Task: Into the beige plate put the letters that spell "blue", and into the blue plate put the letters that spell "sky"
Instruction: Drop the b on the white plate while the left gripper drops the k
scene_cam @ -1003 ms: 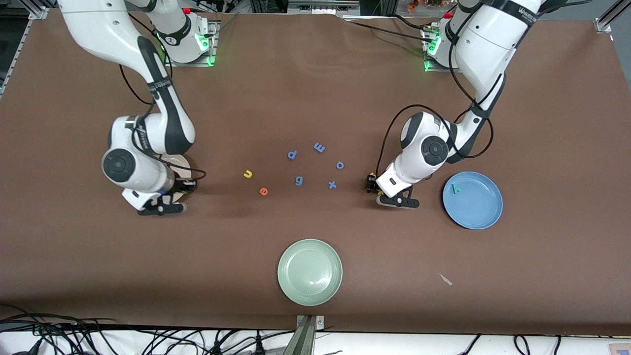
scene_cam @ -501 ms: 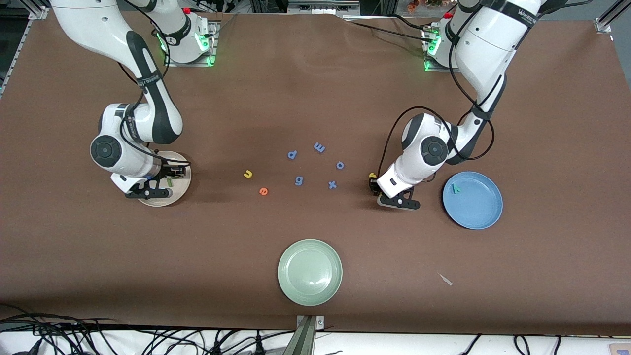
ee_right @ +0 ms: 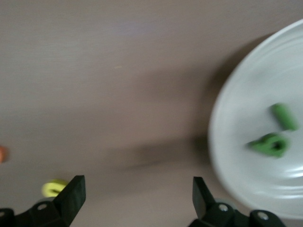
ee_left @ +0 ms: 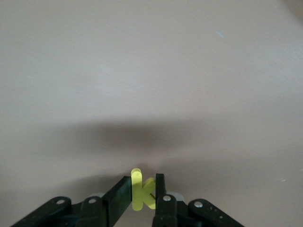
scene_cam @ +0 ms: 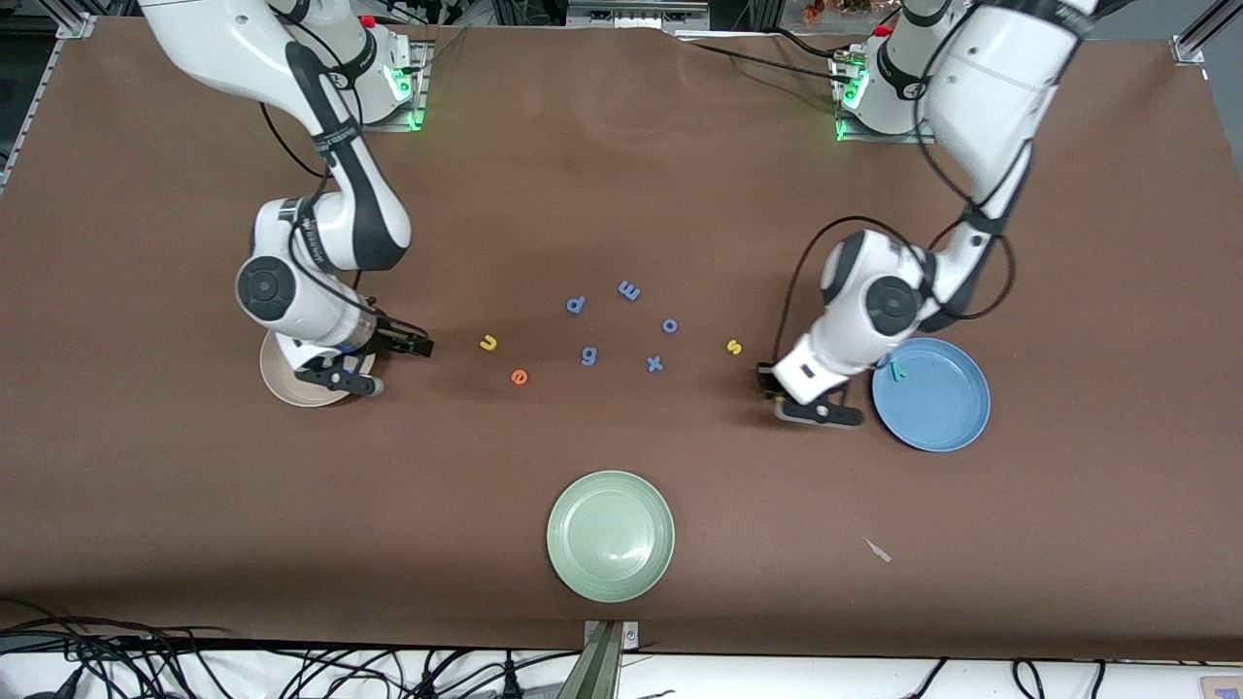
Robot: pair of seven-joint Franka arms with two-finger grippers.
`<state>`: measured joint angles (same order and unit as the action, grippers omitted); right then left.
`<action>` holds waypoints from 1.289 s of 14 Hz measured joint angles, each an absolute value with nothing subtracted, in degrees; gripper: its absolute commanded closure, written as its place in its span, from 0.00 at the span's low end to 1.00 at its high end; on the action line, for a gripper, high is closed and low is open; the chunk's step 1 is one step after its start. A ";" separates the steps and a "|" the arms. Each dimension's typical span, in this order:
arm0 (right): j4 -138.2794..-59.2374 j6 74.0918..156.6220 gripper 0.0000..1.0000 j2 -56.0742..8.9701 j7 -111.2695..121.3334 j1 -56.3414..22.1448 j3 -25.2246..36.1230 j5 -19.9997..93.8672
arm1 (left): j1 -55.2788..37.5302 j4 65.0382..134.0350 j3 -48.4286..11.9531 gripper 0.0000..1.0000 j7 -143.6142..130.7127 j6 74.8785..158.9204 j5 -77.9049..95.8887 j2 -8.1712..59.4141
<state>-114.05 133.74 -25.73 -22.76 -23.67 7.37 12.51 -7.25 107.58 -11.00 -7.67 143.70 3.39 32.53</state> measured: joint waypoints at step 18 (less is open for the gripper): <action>-111.66 139.31 0.50 -33.52 -35.74 -33.45 6.61 12.86 | 1.83 114.54 -10.08 0.18 14.84 137.34 3.33 23.65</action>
